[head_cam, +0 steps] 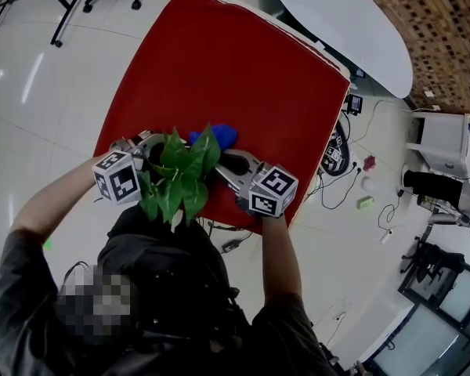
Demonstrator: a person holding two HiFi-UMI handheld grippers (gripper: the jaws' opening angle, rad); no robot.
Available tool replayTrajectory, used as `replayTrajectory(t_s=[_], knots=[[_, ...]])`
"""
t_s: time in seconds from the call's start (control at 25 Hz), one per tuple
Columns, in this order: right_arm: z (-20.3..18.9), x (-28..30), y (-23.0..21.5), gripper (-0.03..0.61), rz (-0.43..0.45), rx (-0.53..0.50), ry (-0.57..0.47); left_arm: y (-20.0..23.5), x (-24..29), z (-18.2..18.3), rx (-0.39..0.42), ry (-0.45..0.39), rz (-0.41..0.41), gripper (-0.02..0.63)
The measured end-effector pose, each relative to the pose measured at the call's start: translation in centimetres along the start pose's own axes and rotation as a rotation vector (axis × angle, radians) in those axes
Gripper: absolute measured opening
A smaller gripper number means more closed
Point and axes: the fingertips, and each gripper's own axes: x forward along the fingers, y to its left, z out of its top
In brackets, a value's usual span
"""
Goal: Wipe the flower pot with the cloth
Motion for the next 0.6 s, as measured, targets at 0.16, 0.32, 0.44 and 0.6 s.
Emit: replayTrajectory(t_s=[0.16,0.32,0.44,0.6], knots=[[-0.7,-1.0,1.0,0.051,-0.027,0.025,-0.031,0.1,0.1,0.0,-0.006,-0.012,0.023,0.471],[-1.4,-1.6,1.9,0.051,-0.058,0.045,-0.065,0.3,0.0,-0.2,-0.027,-0.029,0.062,0.471],[-2.2,-2.1,2.8,0.051,-0.066,0.063,-0.074,0.4,0.0,-0.2,-0.039,-0.038,0.087,0.472],[-2.8,-2.4,3.4,0.051,-0.086,0.079,-0.088,0.6,-0.3,0.6,-0.053,-0.039,0.119,0.474]])
